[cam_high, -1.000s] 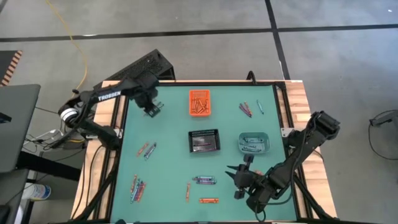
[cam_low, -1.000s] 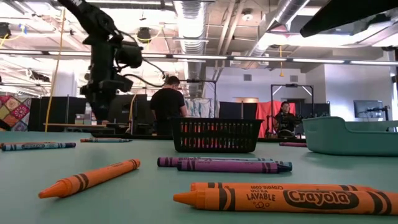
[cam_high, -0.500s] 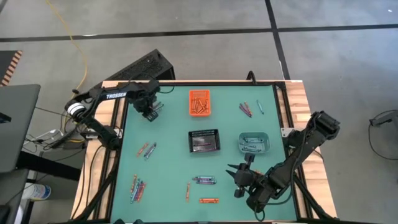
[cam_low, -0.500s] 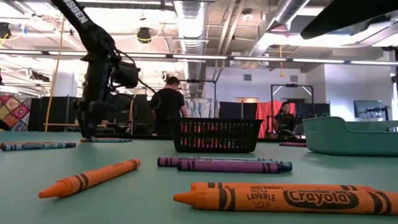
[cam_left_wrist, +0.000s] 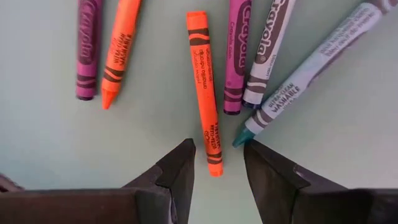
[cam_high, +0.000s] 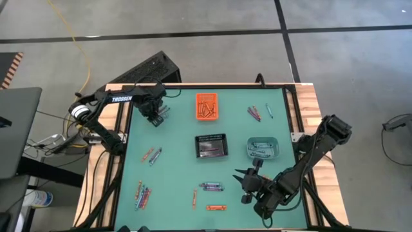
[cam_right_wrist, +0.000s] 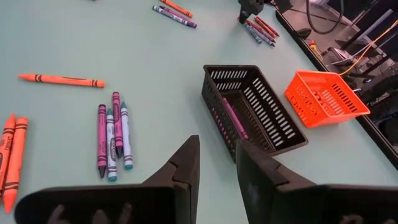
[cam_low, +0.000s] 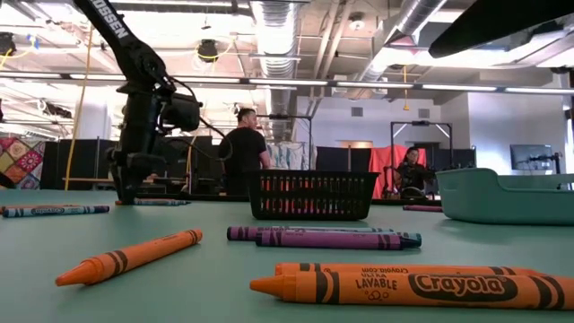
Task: Sort crayons
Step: Put the orange crayon into the orange bin
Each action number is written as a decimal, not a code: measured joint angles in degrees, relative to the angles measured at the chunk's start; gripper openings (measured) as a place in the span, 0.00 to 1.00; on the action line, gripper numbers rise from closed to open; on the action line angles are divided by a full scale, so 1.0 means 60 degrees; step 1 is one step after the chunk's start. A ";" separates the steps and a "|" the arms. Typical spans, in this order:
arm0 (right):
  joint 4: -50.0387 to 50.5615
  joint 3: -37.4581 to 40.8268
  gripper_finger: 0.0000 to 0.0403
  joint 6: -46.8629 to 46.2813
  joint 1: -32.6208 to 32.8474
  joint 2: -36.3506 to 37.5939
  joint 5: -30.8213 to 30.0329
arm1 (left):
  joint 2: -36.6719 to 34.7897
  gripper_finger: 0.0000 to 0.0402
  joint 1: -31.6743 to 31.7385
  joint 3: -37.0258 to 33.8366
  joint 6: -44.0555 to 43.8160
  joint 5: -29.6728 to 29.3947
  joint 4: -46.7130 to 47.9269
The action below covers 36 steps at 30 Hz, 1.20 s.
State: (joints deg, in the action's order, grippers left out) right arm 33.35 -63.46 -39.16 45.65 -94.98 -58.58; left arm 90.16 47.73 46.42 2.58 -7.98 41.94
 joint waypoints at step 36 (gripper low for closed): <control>-0.0034 0.0000 0.25 0.0027 0.0164 0.0005 0.0053 | -0.1540 0.04 0.0043 0.0436 -0.1066 0.0780 0.1302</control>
State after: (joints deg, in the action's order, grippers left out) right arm 33.15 -63.46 -39.00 46.63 -94.95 -58.26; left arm 80.92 47.99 49.04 -3.82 -3.30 49.76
